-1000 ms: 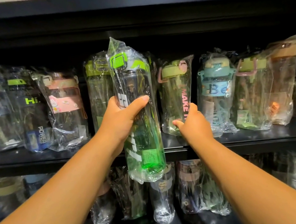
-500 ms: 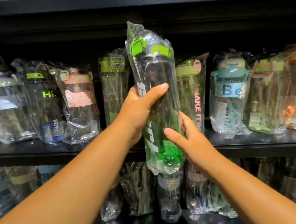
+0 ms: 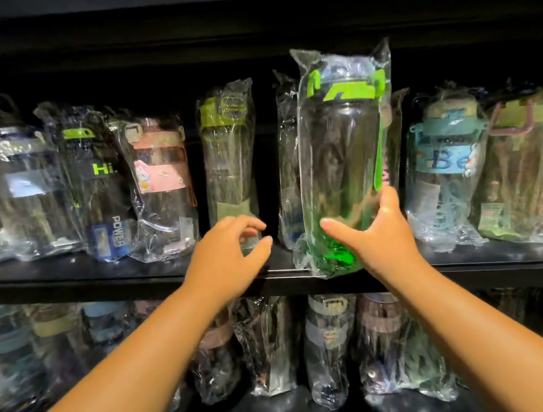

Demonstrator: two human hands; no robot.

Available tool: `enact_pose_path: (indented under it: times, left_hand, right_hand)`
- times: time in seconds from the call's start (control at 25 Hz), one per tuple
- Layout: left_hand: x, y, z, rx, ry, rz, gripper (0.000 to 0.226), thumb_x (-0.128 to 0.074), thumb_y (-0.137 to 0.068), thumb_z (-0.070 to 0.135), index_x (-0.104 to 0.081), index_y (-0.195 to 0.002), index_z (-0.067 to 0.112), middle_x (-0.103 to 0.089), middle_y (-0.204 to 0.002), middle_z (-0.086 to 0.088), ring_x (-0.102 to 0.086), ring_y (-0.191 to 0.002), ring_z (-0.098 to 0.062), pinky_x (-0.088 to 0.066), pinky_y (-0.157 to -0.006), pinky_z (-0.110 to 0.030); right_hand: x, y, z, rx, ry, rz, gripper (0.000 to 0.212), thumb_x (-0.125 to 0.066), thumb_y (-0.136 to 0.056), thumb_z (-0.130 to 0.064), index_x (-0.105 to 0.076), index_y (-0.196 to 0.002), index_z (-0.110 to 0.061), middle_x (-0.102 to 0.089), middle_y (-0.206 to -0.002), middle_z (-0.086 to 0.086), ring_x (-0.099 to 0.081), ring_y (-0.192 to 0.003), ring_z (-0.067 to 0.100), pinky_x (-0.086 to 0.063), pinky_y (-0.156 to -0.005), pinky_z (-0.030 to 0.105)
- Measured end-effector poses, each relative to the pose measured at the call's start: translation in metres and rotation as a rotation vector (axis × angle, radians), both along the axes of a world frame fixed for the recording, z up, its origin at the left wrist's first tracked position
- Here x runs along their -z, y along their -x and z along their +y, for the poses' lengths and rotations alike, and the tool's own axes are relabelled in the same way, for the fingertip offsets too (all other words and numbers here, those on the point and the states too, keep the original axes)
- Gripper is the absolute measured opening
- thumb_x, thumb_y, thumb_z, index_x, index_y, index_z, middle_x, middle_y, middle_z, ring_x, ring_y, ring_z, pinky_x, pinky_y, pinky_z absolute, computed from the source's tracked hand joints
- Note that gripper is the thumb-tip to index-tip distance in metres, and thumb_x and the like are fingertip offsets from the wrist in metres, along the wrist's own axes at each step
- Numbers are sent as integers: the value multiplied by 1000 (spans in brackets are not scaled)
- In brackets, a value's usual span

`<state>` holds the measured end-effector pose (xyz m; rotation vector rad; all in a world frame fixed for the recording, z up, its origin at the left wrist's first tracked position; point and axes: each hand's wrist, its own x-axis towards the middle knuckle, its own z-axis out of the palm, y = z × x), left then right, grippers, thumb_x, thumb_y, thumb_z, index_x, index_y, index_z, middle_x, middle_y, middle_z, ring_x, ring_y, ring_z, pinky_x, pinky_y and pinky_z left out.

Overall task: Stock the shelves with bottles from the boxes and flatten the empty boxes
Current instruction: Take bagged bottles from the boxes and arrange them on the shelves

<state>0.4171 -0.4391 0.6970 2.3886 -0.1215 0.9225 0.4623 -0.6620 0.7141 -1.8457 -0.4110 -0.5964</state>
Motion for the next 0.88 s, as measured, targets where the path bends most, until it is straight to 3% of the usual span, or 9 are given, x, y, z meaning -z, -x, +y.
enact_pose_path:
  times: [0.12,0.32,0.4,0.52,0.64,0.88]
  left_hand:
    - [13,-4,5,-101,-252,75,33,-54,-90,50,-62,-117,32,-61,-116,8,-57,-112,-16,-48,-91,-35]
    - [12,-8,0,-216,-239,156,43,-50,-94,53,-46,-134,38,-50,-134,11,-51,-123,-16,-48,-91,-40]
    - [13,-10,-2,-240,-269,178,48,-47,-95,52,-41,-140,37,-48,-138,9,-50,-125,-18,-47,-89,-41]
    - [13,-11,-3,-252,-292,176,53,-44,-95,53,-35,-144,36,-47,-141,7,-51,-125,-20,-47,-89,-41]
    - [13,-10,-1,-249,-306,193,55,-41,-96,54,-33,-147,34,-46,-143,6,-49,-126,-20,-45,-90,-41]
    - [14,-9,0,-244,-333,201,55,-39,-97,53,-34,-148,33,-46,-144,3,-48,-127,-22,-44,-88,-41]
  right_hand:
    - [3,-7,15,46,42,42,85,-83,-72,-47,-36,-136,-17,-57,-115,-1,-57,-104,20,-42,-82,29]
    - [8,-11,33,110,142,39,101,-79,-74,-55,-23,-148,-14,-41,-144,11,-47,-125,26,-36,-88,27]
    - [7,-11,41,110,163,68,101,-76,-76,-56,-18,-149,-15,-34,-148,13,-44,-128,29,-37,-90,32]
    - [4,-13,50,118,170,105,100,-69,-81,-59,-12,-152,-15,-27,-151,15,-36,-135,35,-35,-105,42]
    - [6,-12,44,102,244,168,97,-67,-86,-46,-4,-155,-19,-22,-153,12,-24,-141,34,-28,-109,42]
    - [4,-11,46,127,303,106,95,-75,-82,-45,-16,-152,-20,-33,-147,12,-42,-131,28,-37,-98,35]
